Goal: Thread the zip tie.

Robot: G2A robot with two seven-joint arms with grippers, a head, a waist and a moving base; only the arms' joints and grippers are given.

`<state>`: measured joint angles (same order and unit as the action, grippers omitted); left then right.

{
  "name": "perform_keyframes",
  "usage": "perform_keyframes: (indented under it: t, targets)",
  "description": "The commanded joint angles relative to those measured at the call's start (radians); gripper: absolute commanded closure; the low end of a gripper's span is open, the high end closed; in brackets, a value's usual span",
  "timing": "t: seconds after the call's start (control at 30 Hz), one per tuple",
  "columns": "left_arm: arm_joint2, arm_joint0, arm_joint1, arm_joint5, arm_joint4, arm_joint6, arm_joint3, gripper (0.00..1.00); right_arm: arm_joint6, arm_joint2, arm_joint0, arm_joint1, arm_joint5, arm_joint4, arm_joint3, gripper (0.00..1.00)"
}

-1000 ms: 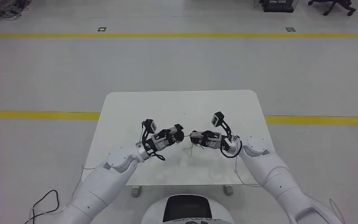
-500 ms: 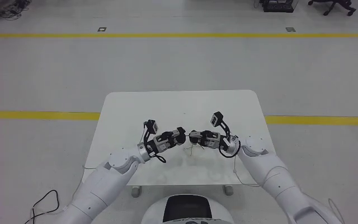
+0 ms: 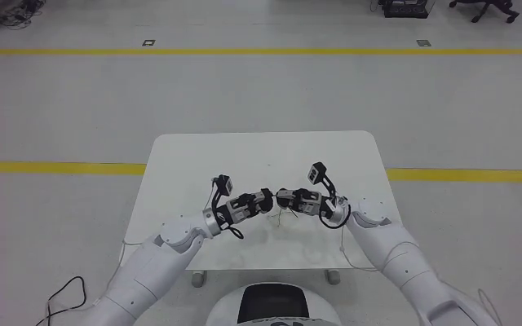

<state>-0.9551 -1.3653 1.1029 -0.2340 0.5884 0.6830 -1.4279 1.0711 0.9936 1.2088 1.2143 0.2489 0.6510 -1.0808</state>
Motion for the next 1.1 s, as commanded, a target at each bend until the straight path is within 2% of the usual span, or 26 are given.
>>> perform_keyframes:
  t: [0.0, 0.17, 1.07]
  targets:
    - [0.000, 0.000, 0.000, -0.001, -0.001, 0.001, 0.001, 0.85, 0.002, -0.001, -0.001, 0.001, -0.001, -0.002, 0.000, 1.00]
    - [0.002, 0.001, 0.000, -0.003, -0.007, 0.003, 0.001, 0.89, 0.007, -0.003, -0.003, 0.003, -0.003, -0.006, 0.002, 1.00]
    - [0.006, 0.001, 0.000, 0.005, -0.018, 0.000, 0.000, 0.92, 0.018, -0.001, -0.004, 0.009, 0.004, -0.011, 0.008, 1.00]
